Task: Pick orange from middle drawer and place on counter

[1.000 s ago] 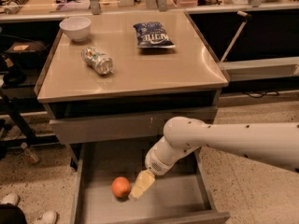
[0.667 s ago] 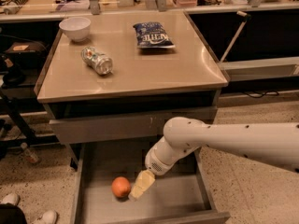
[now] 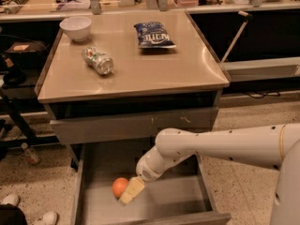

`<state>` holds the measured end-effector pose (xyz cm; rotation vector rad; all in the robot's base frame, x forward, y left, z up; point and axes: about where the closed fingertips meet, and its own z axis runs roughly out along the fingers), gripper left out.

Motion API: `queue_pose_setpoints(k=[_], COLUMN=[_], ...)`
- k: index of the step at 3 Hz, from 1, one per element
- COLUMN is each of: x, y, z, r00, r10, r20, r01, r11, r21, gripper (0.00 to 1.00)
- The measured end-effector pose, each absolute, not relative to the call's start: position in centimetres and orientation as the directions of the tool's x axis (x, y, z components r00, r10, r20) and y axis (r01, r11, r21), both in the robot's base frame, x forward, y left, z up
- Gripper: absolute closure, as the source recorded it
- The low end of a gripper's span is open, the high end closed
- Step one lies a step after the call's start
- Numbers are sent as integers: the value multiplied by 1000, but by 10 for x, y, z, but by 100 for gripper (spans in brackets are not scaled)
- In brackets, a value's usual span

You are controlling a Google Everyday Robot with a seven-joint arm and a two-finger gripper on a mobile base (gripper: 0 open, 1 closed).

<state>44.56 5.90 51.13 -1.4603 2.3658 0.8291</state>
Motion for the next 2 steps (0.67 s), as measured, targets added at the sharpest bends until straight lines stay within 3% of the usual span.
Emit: queue_pose_setpoints(k=[2], x=[459], y=[84], z=[482], r00=[-553], r10=[-691], r20=[-466], r01=[-831], r11=[413], r21=[373], gripper=[0])
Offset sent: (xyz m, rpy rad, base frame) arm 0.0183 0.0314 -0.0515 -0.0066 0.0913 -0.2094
